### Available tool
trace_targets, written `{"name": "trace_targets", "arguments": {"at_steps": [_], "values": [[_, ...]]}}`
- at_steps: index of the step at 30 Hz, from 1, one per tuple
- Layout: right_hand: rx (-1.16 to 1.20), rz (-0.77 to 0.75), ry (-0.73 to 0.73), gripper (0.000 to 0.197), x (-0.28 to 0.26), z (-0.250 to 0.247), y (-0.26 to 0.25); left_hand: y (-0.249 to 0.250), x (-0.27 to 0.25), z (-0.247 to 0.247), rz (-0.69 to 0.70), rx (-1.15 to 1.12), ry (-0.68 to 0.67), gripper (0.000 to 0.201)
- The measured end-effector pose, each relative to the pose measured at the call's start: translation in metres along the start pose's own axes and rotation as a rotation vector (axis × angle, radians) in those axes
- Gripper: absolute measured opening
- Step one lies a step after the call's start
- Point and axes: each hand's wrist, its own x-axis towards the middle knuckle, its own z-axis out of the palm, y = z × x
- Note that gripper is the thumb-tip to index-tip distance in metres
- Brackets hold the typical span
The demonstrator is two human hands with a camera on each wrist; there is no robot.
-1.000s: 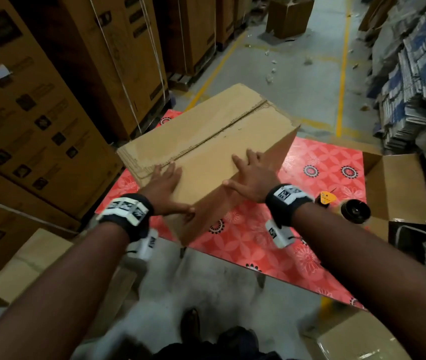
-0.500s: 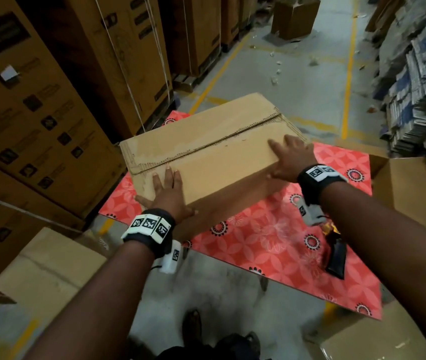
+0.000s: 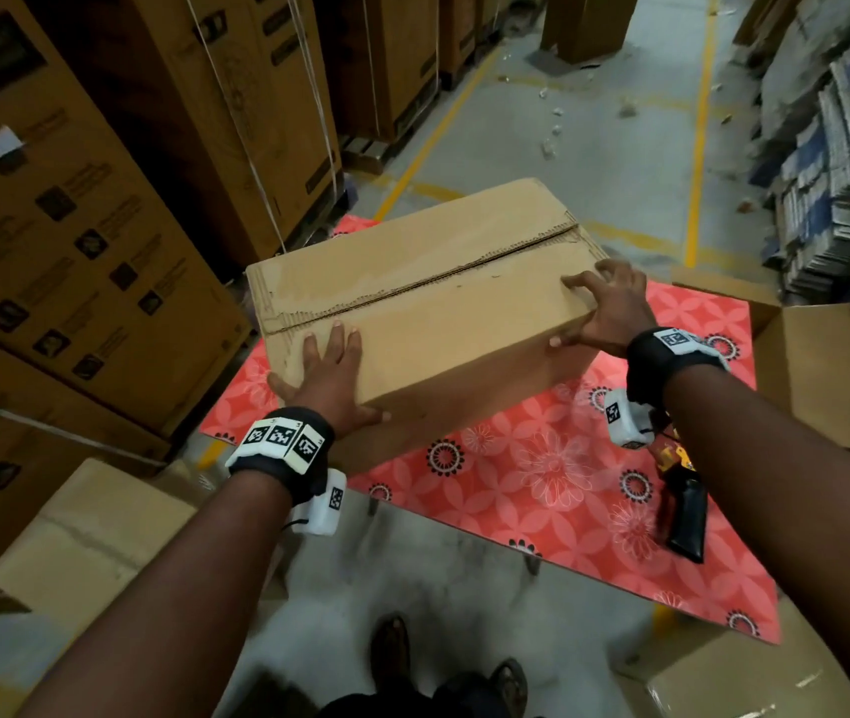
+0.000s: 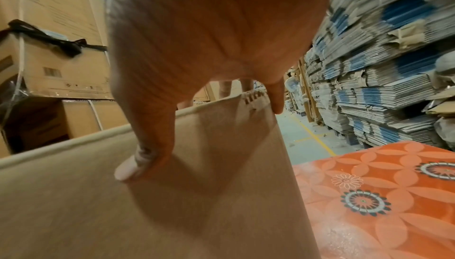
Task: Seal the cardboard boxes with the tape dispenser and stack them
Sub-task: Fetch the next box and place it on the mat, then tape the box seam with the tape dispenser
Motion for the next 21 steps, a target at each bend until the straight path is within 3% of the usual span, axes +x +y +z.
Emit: {"name": "trace_targets", "arguments": {"at_steps": [6,12,21], "values": [[0.017,0.082,0.044,0.082,-0.029,0.001,-0.008,-0.031,0.037,-0.026,0.125,0.112,-0.010,0.125],[0.030,0.122,0.240,0.067,-0.100,0.024,-0.022,-0.060,0.082,-0.053,0.370,0.153,-0.042,0.140],[0.132,0.200,0.362,0.048,-0.152,0.032,-0.014,-0.054,0.114,-0.054,0.539,0.212,-0.033,0.144]]}}
